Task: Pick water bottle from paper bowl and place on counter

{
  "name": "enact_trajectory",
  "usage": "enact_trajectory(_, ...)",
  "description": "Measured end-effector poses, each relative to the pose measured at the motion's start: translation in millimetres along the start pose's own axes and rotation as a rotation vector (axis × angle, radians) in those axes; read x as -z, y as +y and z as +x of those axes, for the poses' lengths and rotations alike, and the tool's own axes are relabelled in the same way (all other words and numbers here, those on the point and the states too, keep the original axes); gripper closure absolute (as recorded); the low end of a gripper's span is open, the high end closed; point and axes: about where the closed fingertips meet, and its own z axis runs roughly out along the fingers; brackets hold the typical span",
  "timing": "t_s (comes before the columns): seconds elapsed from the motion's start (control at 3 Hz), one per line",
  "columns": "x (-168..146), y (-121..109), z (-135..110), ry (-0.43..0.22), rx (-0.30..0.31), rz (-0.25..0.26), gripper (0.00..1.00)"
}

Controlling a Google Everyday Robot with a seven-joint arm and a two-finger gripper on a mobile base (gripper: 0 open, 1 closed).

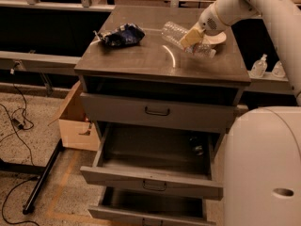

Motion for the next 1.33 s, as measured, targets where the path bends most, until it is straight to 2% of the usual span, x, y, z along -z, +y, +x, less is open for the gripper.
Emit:
enact_trajectory(0.33,-9,17,14,0.021,0.024,-0.010,0.88)
enact_trajectory(1.33,-21,41,40,0.110,0.059,0.023,0.18)
